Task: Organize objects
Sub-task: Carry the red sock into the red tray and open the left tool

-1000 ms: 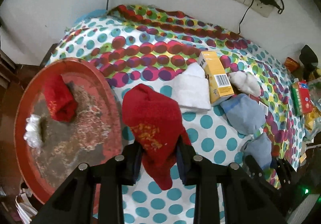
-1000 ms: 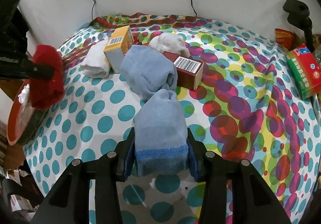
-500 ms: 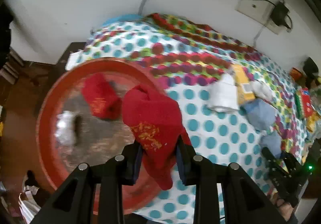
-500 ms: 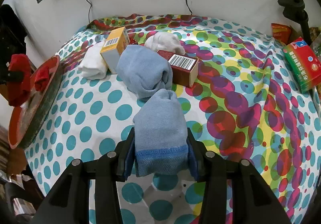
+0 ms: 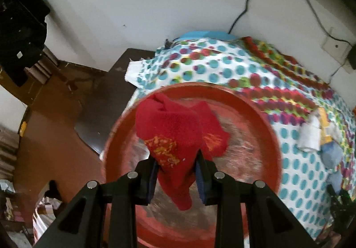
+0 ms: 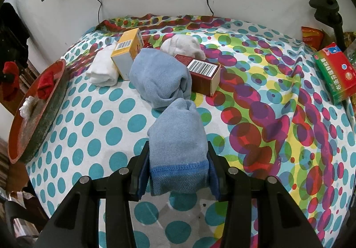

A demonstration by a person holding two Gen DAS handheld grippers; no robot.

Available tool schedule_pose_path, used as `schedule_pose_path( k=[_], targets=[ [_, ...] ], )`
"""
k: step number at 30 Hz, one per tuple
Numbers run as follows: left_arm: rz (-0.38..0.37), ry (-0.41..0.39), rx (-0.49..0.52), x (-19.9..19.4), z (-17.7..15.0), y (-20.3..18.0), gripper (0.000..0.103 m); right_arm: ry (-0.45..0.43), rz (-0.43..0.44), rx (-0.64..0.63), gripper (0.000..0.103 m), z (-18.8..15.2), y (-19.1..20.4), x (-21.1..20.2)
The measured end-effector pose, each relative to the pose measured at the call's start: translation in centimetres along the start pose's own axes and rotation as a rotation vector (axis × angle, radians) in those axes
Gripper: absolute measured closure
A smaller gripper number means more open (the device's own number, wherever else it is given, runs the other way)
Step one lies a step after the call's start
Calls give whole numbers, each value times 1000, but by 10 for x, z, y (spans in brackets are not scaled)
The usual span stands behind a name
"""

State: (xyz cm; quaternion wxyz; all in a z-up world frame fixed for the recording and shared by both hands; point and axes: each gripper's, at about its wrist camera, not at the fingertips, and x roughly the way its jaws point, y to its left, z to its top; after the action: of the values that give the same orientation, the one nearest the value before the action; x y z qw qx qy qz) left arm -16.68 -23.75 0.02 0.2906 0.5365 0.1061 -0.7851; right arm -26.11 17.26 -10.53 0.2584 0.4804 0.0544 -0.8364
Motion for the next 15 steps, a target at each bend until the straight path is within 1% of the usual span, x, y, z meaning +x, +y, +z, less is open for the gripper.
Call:
schedule_pose_path(
  k=[2, 4, 8, 11, 15],
  targets=[
    [26, 12, -2, 14, 6, 12, 73, 6, -6, -7, 61, 0, 0, 0],
    [11, 23, -6, 24, 11, 21, 73, 12, -13, -10, 61, 0, 0, 0],
    [5, 39, -6, 44, 22, 32, 73, 18, -32, -15, 61, 1, 2, 1],
    [-7, 54, -25, 59, 29, 35, 73, 22, -42, -18, 61, 2, 4, 2],
    [-17, 61, -17, 73, 32, 35, 72, 27, -50, -26, 61, 2, 5, 2]
  ],
)
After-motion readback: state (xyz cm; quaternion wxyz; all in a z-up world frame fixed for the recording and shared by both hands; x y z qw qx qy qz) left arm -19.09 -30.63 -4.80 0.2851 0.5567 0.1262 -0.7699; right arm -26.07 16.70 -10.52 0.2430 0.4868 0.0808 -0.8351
